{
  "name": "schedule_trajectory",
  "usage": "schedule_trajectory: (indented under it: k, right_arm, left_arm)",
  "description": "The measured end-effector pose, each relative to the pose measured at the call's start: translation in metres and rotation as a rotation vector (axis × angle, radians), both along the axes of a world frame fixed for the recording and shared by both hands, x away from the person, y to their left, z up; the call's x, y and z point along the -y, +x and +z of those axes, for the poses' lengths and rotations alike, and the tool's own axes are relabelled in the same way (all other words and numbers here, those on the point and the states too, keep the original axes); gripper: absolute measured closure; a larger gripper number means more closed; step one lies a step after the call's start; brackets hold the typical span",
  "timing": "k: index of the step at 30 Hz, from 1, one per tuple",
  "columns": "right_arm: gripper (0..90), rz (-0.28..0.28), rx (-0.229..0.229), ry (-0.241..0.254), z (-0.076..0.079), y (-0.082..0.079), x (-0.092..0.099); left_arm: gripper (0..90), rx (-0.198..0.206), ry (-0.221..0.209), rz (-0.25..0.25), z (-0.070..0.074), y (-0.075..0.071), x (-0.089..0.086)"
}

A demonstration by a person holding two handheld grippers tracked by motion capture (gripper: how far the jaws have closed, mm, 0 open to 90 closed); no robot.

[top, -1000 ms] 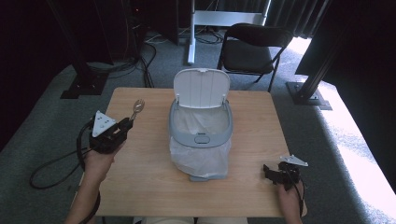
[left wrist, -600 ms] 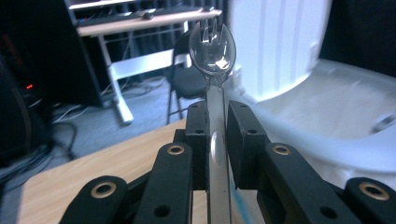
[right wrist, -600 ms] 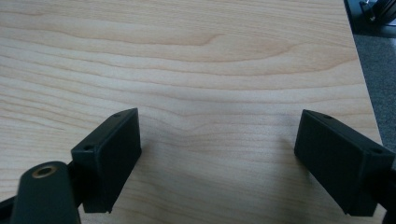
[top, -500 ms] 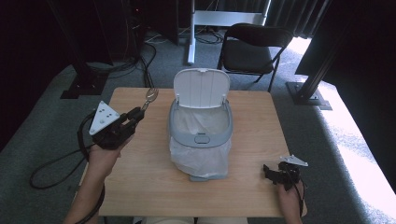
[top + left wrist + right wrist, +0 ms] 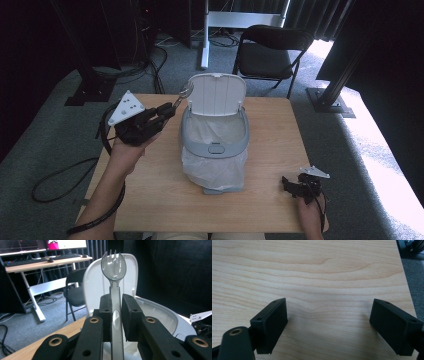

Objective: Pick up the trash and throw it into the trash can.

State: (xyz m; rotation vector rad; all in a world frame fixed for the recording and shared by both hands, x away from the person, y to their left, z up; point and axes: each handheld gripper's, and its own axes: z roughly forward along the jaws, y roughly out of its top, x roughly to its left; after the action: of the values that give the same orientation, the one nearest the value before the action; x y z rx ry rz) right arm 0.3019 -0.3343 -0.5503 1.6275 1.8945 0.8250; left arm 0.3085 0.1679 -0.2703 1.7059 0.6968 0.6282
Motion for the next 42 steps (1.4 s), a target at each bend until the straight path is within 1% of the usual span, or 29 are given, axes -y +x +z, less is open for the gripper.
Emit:
schedule_trajectory:
  k: [2, 3, 5, 6, 8, 9, 10, 11, 12, 13, 15, 17, 18, 20, 21, 25, 28, 30, 32, 33, 36, 37, 38, 39, 40, 41, 42]
  right_arm:
    - [13.9, 0.000, 0.000, 0.000, 0.000, 0.000, 0.000]
    - [13.8, 0.000, 0.000, 0.000, 0.000, 0.000, 0.000]
    - [13.8, 0.000, 0.000, 0.000, 0.000, 0.000, 0.000]
    - [13.9, 0.000, 0.000, 0.000, 0.000, 0.000, 0.000]
    - [13.9, 0.000, 0.000, 0.000, 0.000, 0.000, 0.000]
    - [13.9, 0.000, 0.000, 0.000, 0.000, 0.000, 0.000]
    - [13.8, 0.000, 0.000, 0.000, 0.000, 0.000, 0.000]
    - [13.9, 0.000, 0.000, 0.000, 0.000, 0.000, 0.000]
    - [13.8, 0.000, 0.000, 0.000, 0.000, 0.000, 0.000]
    - [13.9, 0.000, 0.000, 0.000, 0.000, 0.000, 0.000]
    - [13.8, 0.000, 0.000, 0.000, 0.000, 0.000, 0.000]
    - [13.9, 0.000, 0.000, 0.000, 0.000, 0.000, 0.000]
    - [13.9, 0.000, 0.000, 0.000, 0.000, 0.000, 0.000]
    - [13.9, 0.000, 0.000, 0.000, 0.000, 0.000, 0.000]
    - [13.9, 0.000, 0.000, 0.000, 0.000, 0.000, 0.000]
    - [13.9, 0.000, 0.000, 0.000, 0.000, 0.000, 0.000]
    - [13.8, 0.000, 0.000, 0.001, 0.000, 0.000, 0.000]
    - [13.9, 0.000, 0.000, 0.001, 0.000, 0.000, 0.000]
    - [13.9, 0.000, 0.000, 0.001, 0.000, 0.000, 0.000]
    - [13.9, 0.000, 0.000, 0.000, 0.000, 0.000, 0.000]
    - [13.9, 0.001, 0.000, 0.001, 0.000, 0.000, 0.000]
    - [13.9, 0.002, 0.000, 0.000, 0.000, 0.000, 0.000]
    - [13.9, 0.002, 0.000, 0.001, 0.000, 0.000, 0.000]
    - [13.9, 0.002, 0.000, 0.001, 0.000, 0.000, 0.000]
    - [13.8, 0.001, 0.000, 0.001, 0.000, 0.000, 0.000]
    - [13.9, 0.002, 0.000, 0.001, 0.000, 0.000, 0.000]
    - [13.9, 0.001, 0.000, 0.001, 0.000, 0.000, 0.000]
  left_arm:
    - [79.5, -0.001, -0.003, -0.005, 0.000, 0.001, 0.002]
    - [79.5, 0.000, -0.002, -0.019, 0.001, 0.004, 0.008]
    - [79.6, -0.010, -0.009, -0.039, 0.000, 0.007, 0.013]
    - [79.5, -0.005, 0.001, -0.036, 0.000, 0.008, 0.016]
    - [79.5, -0.008, 0.004, -0.045, 0.000, 0.009, 0.019]
    - [79.5, -0.017, -0.008, -0.064, 0.000, 0.011, 0.023]
    - [79.5, -0.018, -0.002, -0.071, 0.000, 0.012, 0.026]
    - [79.5, -0.025, -0.007, -0.080, -0.001, 0.014, 0.028]
    - [79.5, -0.026, -0.006, -0.081, -0.001, 0.015, 0.030]
    - [79.5, -0.024, 0.007, -0.079, -0.001, 0.015, 0.032]
    - [79.5, -0.030, -0.003, -0.092, 0.000, 0.018, 0.035]
    - [79.5, -0.027, 0.011, -0.087, 0.000, 0.019, 0.040]
    - [79.5, -0.033, 0.008, -0.096, 0.000, 0.021, 0.042]
    - [79.5, -0.033, 0.012, -0.097, 0.001, 0.021, 0.044]
    - [79.5, -0.034, 0.015, -0.111, 0.000, 0.023, 0.048]
    - [79.5, -0.052, 0.019, -0.124, -0.004, 0.027, 0.057]
    - [79.4, -0.054, 0.024, -0.132, -0.007, 0.030, 0.061]
    - [79.5, -0.068, 0.021, -0.130, -0.009, 0.032, 0.064]
    - [79.4, -0.071, 0.025, -0.123, -0.010, 0.034, 0.064]
    - [79.4, -0.083, 0.015, -0.132, -0.012, 0.037, 0.064]
    - [79.3, -0.100, 0.022, -0.124, -0.013, 0.040, 0.064]
    - [79.2, -0.113, 0.013, -0.135, -0.015, 0.041, 0.064]
    - [78.1, -0.122, 0.013, -0.137, -0.015, 0.043, 0.064]
    - [70.4, -0.129, 0.016, -0.141, -0.016, 0.044, 0.064]
    - [56.2, -0.139, 0.020, -0.150, -0.017, 0.046, 0.065]
    - [43.1, -0.154, 0.017, -0.146, -0.017, 0.047, 0.066]
    - [38.4, -0.166, 0.016, -0.153, -0.018, 0.049, 0.066]
